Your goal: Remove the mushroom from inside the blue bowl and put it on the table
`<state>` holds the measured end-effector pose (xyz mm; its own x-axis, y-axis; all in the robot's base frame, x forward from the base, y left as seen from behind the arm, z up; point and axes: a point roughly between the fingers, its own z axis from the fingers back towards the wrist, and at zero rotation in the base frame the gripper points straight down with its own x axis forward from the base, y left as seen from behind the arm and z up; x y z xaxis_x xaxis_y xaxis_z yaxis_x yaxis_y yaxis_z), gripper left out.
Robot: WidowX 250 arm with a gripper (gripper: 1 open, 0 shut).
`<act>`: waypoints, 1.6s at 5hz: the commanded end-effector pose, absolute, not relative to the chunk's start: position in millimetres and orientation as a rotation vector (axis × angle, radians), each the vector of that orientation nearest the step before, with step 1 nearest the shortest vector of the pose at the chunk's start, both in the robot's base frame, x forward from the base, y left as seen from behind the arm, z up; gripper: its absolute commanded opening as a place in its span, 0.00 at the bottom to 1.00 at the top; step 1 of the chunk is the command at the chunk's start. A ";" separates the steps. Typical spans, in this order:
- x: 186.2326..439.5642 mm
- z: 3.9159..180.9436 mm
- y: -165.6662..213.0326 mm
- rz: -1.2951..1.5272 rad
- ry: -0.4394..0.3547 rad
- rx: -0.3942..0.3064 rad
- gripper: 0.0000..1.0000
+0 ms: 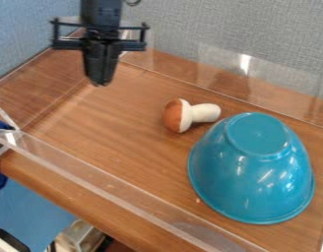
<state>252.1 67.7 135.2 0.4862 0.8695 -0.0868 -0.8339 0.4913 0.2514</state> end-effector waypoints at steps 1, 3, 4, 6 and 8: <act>272.7 143.3 74.3 1.213 0.194 0.139 0.00; 290.9 131.0 78.8 1.520 0.248 0.086 0.00; 296.6 126.8 72.0 1.627 0.270 0.065 0.00; 313.0 124.2 52.0 1.687 0.285 0.044 0.00; 317.6 117.8 30.6 1.686 0.274 0.047 0.00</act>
<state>315.1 30.8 99.8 -0.1367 0.9815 -0.1343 -0.9593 -0.0973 0.2650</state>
